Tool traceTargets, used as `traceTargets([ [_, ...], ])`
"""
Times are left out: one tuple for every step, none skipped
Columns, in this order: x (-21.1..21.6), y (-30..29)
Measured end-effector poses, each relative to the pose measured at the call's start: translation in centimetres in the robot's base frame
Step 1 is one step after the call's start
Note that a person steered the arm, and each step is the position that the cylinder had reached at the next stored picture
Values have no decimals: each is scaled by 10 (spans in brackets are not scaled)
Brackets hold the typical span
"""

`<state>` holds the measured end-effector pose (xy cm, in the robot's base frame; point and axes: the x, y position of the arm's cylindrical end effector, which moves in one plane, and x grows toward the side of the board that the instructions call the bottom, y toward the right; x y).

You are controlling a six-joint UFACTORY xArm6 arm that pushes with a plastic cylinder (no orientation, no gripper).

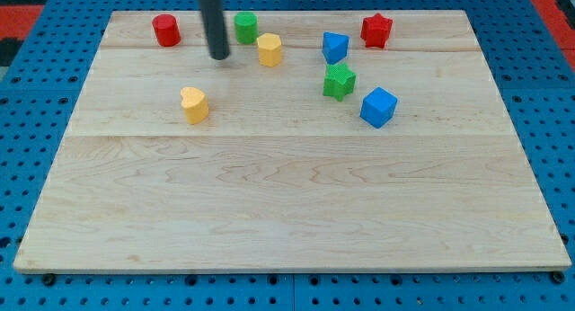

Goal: Move the blue cube along the green star into the green circle

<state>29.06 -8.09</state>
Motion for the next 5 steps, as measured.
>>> traceTargets([
  [0,3],
  [0,3],
  [0,-1],
  [14,1],
  [55,48],
])
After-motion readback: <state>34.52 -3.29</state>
